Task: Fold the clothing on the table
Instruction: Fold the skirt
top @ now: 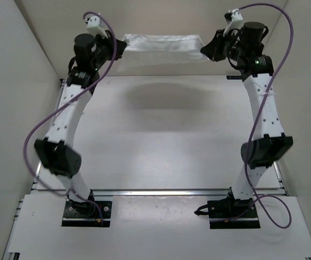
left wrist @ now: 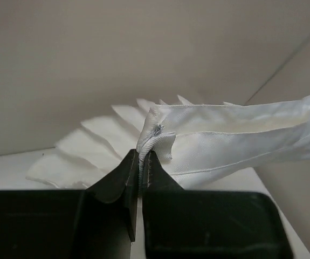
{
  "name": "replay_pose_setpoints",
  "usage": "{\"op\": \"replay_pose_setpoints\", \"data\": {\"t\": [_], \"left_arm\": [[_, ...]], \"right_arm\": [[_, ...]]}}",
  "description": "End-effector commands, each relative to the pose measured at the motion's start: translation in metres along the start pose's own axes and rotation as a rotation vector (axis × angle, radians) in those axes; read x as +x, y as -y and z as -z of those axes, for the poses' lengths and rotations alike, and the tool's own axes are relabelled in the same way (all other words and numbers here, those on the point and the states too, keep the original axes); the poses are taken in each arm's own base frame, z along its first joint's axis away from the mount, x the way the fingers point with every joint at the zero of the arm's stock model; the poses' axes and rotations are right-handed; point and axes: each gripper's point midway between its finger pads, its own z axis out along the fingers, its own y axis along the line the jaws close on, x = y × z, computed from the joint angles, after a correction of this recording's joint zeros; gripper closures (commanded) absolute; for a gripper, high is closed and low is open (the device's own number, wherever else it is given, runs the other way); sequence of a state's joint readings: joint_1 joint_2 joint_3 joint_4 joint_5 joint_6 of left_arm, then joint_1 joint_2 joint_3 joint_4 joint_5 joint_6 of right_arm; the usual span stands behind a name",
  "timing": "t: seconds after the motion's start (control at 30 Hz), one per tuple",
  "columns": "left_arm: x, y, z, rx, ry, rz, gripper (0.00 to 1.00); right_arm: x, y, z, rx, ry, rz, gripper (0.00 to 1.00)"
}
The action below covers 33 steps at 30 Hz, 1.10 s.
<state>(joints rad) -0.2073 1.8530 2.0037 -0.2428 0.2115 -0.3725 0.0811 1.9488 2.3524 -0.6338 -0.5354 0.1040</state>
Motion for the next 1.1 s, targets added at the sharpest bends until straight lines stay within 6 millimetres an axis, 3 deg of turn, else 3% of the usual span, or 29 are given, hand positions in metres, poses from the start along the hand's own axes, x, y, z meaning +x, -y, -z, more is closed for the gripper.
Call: {"op": "replay_pose_setpoints", "data": {"t": [0.0,0.03,0.07,0.1,0.13,0.2,0.27,0.3,0.33,0.43,0.47,0.53,0.57,0.7,0.77,0.9,1.0,1.07], "left_arm": [[0.006,0.002,0.056,-0.042,0.014,-0.075,1.00],[0.016,0.001,0.061,-0.046,0.014,-0.077,1.00],[0.045,-0.007,0.077,-0.060,-0.019,-0.080,1.00],[0.079,-0.015,0.096,-0.080,-0.064,-0.076,1.00],[0.097,-0.019,0.105,-0.098,-0.086,-0.060,1.00],[0.163,-0.029,0.149,-0.130,-0.179,-0.029,1.00],[0.211,-0.015,0.183,-0.110,-0.277,-0.057,1.00],[0.227,-0.018,0.204,-0.146,-0.323,-0.083,1.00],[0.232,-0.002,0.216,-0.122,-0.335,-0.122,1.00],[0.253,-0.001,0.239,-0.144,-0.412,-0.119,1.00],[0.251,-0.015,0.239,-0.171,-0.401,-0.101,1.00],[0.274,-0.047,0.235,-0.229,-0.436,-0.054,1.00],[0.290,-0.064,0.235,-0.272,-0.475,-0.025,1.00],[0.327,-0.098,0.227,-0.405,-0.582,0.003,1.00],[0.333,-0.096,0.217,-0.383,-0.604,0.022,1.00],[0.346,-0.091,0.207,-0.378,-0.643,0.036,1.00],[0.348,-0.080,0.206,-0.331,-0.634,0.048,1.00],[0.343,-0.077,0.209,-0.321,-0.621,0.044,1.00]], "right_arm": [[0.035,0.012,0.022,0.082,-0.050,0.016,1.00],[0.057,0.004,0.030,0.079,-0.048,0.004,1.00],[0.082,-0.003,0.038,0.067,-0.041,-0.005,1.00],[0.123,-0.011,0.050,0.066,-0.090,-0.041,1.00],[0.125,-0.017,0.053,0.050,-0.055,-0.037,1.00],[0.194,-0.030,0.072,0.067,-0.164,-0.086,1.00],[0.239,-0.047,0.090,0.058,-0.277,-0.110,1.00],[0.263,-0.059,0.104,0.054,-0.335,-0.136,1.00],[0.274,-0.070,0.109,0.048,-0.361,-0.138,1.00],[0.302,-0.078,0.129,0.062,-0.350,-0.212,1.00],[0.299,-0.076,0.125,0.045,-0.318,-0.241,1.00],[0.324,-0.064,0.112,0.031,-0.356,-0.303,1.00],[0.326,-0.061,0.109,0.021,-0.369,-0.320,1.00],[0.368,-0.055,0.081,0.020,-0.518,-0.319,0.99],[0.378,-0.050,0.071,0.020,-0.538,-0.324,1.00],[0.384,-0.045,0.073,0.044,-0.576,-0.352,1.00],[0.383,-0.049,0.088,0.048,-0.575,-0.369,1.00],[0.371,-0.055,0.103,0.045,-0.542,-0.369,1.00]]}}
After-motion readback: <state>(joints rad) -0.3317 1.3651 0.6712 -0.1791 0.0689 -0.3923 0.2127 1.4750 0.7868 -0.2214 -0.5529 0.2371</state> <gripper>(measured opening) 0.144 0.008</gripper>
